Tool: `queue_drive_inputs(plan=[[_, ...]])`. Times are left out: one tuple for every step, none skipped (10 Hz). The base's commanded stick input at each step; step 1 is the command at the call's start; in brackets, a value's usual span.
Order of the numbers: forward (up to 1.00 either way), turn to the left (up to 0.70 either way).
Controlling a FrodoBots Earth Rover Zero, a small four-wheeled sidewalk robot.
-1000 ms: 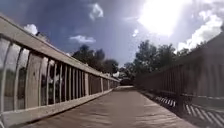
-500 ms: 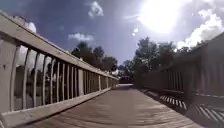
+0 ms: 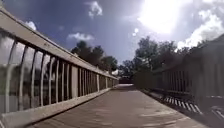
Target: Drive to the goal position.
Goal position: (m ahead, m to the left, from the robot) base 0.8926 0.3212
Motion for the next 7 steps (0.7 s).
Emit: queue_drive_inputs(plan=[[0.7, 0.0], [0.7, 0.0], [0.7, 0.0], [0.7, 0.0], [0.7, 0.0], [0.7, 0.0], [0.7, 0.0]])
